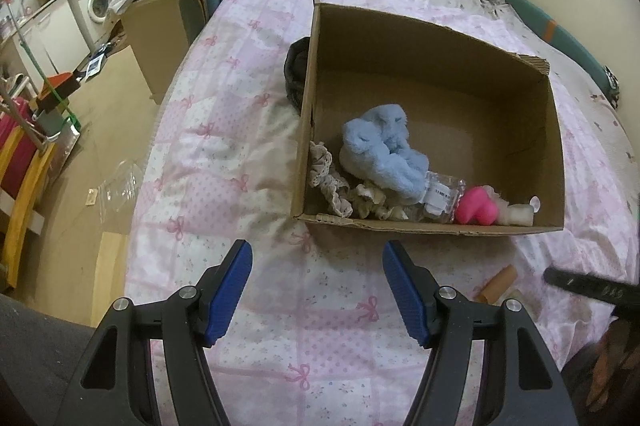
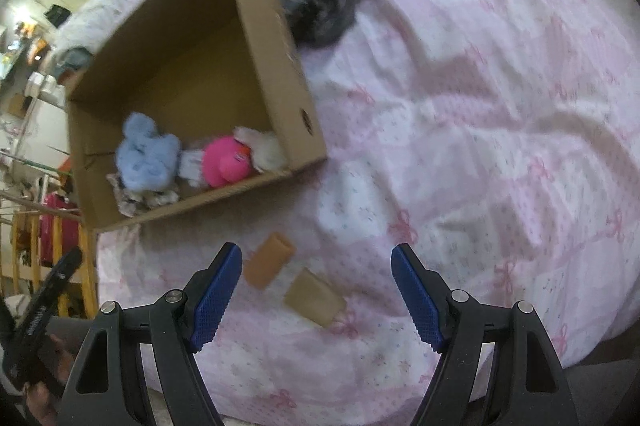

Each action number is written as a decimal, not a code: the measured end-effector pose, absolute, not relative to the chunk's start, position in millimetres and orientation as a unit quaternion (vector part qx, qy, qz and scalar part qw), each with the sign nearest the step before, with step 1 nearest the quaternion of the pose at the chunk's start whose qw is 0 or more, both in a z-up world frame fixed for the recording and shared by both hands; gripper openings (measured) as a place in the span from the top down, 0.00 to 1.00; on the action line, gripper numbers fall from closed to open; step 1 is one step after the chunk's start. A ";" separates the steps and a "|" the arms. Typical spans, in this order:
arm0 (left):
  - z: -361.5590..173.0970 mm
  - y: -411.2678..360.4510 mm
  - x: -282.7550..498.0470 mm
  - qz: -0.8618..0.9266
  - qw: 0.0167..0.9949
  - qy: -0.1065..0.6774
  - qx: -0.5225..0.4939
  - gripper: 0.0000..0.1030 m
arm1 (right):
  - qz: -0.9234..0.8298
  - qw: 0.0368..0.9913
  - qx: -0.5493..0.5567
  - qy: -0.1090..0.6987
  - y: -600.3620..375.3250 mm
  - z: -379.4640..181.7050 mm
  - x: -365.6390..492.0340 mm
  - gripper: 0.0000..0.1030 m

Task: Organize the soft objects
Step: 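Grasp the tan cone-shaped block with the right tool, then grasp the orange cylinder with the left tool while the right tool holds the tan block, then carry the orange cylinder and tan block over the box with both tools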

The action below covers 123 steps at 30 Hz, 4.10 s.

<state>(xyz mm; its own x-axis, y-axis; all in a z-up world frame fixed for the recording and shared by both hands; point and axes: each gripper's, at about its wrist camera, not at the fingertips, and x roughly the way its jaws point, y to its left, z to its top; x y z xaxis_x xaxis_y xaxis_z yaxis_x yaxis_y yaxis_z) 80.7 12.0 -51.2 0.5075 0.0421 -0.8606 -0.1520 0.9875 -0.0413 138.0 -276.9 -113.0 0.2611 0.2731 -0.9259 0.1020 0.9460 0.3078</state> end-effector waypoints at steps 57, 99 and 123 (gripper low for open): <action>-137.0 -179.3 128.2 -0.182 0.774 0.605 0.056 0.95 | 0.078 0.770 0.240 0.586 -302.6 -97.8 134.8 0.92; 0.8 21.0 91.4 0.026 0.876 0.478 -0.062 0.96 | 0.279 0.810 0.212 0.469 -224.2 -24.9 124.2 0.92; -54.3 7.3 159.0 -0.037 0.874 0.477 -0.082 0.95 | 0.205 0.820 0.251 0.473 -245.8 -56.8 188.3 0.91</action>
